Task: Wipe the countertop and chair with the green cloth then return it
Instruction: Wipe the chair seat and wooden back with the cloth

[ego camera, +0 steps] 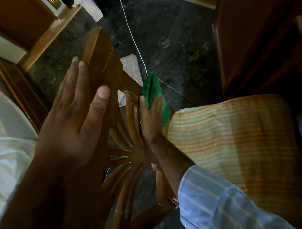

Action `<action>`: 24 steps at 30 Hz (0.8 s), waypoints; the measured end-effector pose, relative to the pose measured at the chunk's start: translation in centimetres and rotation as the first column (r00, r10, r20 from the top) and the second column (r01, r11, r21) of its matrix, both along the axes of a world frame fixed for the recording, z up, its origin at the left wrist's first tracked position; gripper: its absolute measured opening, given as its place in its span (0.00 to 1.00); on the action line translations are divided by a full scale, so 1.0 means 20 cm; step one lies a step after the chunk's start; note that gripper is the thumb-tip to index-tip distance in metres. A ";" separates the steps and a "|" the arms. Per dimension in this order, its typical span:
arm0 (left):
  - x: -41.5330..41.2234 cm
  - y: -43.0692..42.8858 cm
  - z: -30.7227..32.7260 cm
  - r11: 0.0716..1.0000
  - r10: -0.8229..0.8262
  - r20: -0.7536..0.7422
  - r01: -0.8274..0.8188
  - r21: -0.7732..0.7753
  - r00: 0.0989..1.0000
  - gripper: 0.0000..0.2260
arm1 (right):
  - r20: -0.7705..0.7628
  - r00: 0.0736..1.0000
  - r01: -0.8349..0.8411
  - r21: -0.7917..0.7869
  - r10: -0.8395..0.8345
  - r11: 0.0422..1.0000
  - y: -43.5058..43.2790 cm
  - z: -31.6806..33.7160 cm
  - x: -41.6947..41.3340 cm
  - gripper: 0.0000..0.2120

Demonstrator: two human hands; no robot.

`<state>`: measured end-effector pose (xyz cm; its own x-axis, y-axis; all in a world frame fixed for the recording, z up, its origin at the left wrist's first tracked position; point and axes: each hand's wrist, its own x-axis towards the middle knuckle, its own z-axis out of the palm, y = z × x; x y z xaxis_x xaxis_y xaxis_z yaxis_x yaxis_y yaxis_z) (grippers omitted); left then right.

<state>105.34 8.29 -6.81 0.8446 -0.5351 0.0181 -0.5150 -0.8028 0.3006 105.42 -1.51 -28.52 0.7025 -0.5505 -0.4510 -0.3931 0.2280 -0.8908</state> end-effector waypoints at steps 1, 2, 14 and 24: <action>0.00 0.00 0.00 1.000 0.000 -0.001 0.000 0.003 1.000 0.31 | 0.002 1.000 0.026 0.022 -0.026 0.999 -0.01 0.00 0.01 0.55; 0.00 -0.01 0.00 1.000 -0.002 -0.001 0.002 0.002 1.000 0.31 | 0.011 0.999 0.040 0.033 -0.040 0.999 0.00 0.02 0.01 0.56; 0.01 -0.01 0.01 0.999 -0.015 -0.001 0.015 0.032 1.000 0.37 | 0.456 0.872 -0.037 -0.302 0.178 0.953 0.21 0.34 -0.10 0.49; 0.01 -0.03 -0.03 0.992 -0.009 0.230 -0.021 0.128 0.973 0.29 | 0.519 0.736 -0.121 -0.531 0.435 0.838 0.22 0.37 -0.25 0.44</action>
<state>105.64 7.75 -7.35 0.8293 -0.5402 0.1432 -0.5528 -0.8305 0.0686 100.49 2.84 -21.02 0.8840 -0.3043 0.3549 0.2762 -0.2724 -0.9217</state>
